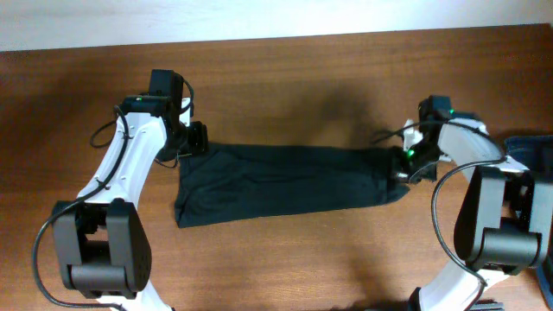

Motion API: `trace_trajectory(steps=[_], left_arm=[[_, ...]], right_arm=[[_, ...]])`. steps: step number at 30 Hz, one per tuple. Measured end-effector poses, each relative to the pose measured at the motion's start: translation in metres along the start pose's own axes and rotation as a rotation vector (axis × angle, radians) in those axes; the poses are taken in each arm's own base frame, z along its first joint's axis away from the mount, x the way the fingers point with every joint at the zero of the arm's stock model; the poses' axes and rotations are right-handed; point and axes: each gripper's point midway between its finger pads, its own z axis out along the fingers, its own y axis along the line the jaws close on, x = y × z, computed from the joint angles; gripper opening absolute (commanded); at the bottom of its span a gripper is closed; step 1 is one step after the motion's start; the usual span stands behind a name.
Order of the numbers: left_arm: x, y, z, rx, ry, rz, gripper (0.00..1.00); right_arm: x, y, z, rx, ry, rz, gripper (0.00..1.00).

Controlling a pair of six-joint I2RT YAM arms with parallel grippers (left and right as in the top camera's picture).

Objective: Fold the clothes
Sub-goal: 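Fold the right end over toward the left gripper with the right gripper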

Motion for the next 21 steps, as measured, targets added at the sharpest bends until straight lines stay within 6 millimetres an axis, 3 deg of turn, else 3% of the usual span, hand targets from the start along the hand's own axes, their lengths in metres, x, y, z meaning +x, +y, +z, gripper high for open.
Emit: trace_trajectory(steps=[3,6,12,17,21], left_arm=[[0.001,0.000,0.000,-0.001,0.004,0.001,0.65],[0.001,0.000,0.000,-0.001,0.003,0.002,0.65],[0.001,0.000,-0.001,-0.001,0.003,0.002,0.65],[-0.001,0.000,-0.005,0.001,-0.010,0.002,0.65],[-0.006,0.000,-0.016,-0.003,-0.044,0.004,0.66]], right_arm=[[-0.016,-0.006,-0.022,-0.015,-0.040,0.025,0.04],[-0.029,-0.023,-0.040,-0.020,-0.087,0.068,0.04],[-0.030,-0.056,-0.049,-0.020,-0.109,0.133,0.04],[-0.032,-0.052,-0.048,-0.020,-0.113,0.105,0.04],[-0.030,-0.038,-0.046,-0.020,-0.095,0.059,0.04]])
